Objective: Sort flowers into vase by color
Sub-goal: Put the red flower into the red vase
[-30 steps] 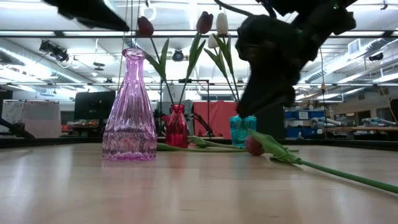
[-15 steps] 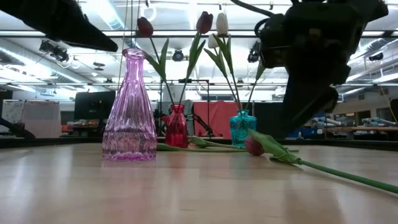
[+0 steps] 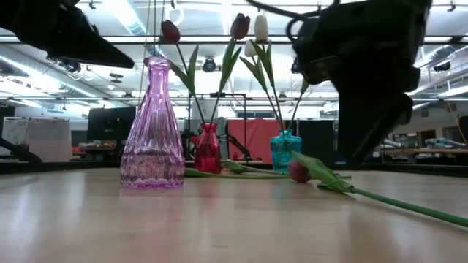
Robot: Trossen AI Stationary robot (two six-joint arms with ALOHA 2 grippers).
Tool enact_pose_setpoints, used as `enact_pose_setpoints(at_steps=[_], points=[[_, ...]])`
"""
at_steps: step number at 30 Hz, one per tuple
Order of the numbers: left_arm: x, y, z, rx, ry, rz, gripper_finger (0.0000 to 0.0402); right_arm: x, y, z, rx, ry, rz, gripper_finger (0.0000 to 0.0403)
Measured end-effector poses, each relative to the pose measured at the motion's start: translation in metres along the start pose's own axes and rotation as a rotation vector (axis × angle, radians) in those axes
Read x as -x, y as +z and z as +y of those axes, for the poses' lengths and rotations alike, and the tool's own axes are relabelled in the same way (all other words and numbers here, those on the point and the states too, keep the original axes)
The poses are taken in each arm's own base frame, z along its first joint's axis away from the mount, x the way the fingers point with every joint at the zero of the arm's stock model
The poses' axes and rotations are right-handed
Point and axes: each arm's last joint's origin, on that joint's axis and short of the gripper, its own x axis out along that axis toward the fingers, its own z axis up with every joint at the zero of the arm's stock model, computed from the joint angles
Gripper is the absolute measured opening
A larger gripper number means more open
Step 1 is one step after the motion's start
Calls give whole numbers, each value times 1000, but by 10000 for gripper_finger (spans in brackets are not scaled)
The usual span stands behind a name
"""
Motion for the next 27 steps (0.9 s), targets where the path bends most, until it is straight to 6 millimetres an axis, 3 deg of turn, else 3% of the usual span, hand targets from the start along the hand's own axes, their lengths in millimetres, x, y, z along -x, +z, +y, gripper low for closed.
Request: enact_pose_setpoints(at_steps=[11, 27], points=[[2, 4, 3, 34, 4, -19, 183, -21, 14, 34, -40, -240, 103, 163], [5, 7, 6, 69, -7, -29, 184, -34, 10, 32, -104, -230, 194, 120]])
